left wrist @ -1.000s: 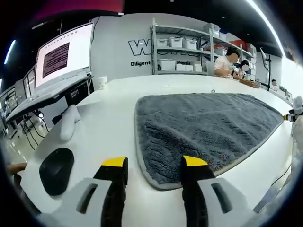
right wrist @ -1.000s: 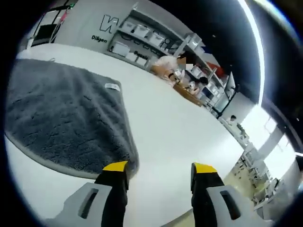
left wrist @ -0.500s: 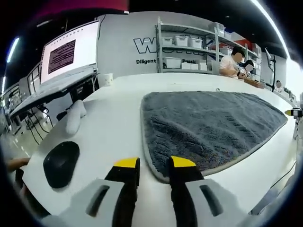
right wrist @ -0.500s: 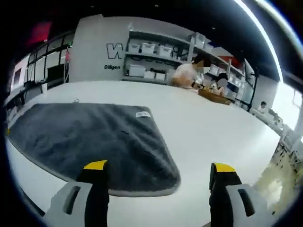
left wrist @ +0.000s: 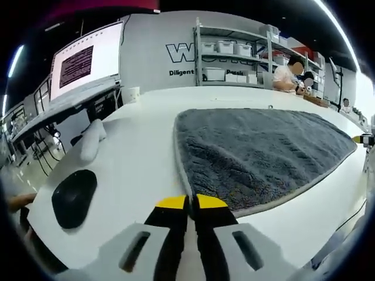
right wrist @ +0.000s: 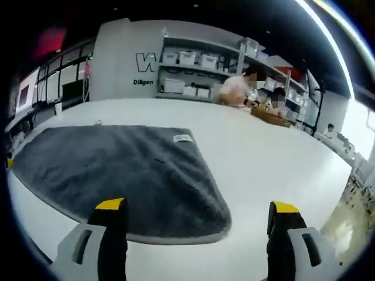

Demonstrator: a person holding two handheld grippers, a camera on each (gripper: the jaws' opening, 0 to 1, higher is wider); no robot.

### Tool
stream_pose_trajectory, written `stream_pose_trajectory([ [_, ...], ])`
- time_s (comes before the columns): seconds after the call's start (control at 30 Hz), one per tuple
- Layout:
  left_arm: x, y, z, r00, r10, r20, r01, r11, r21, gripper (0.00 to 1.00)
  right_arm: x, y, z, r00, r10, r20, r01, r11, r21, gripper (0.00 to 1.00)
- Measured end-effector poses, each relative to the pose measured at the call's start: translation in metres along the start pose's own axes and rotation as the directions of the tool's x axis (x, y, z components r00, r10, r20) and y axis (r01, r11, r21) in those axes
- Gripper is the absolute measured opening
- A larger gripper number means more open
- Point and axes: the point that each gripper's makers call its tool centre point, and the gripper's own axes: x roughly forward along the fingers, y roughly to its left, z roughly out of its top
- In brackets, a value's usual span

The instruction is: Open the folded towel by lifting each exposed corner and separating the folded layers until the towel lies flat within the target outline without major curled edges

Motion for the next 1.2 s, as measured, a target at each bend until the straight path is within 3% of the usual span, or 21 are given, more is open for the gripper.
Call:
stream_pose_trajectory([
  [0.4, -0.005, 0.003, -0.003, 0.999, 0.024, -0.043, -0.022, 0.999, 0.049, 0.02, 0.005, 0.004, -0.010, 0.999, 0.026, -0.047, -0.027, 0.999, -0.022, 0.98],
  [1.2, -0.021, 0.019, -0.014, 0.992, 0.065, -0.107, -0.060, 0.997, 0.052, 0.02, 0.006, 0.004, -0.023, 0.994, 0.036, -0.099, -0.040, 0.998, -0.047, 0.95],
])
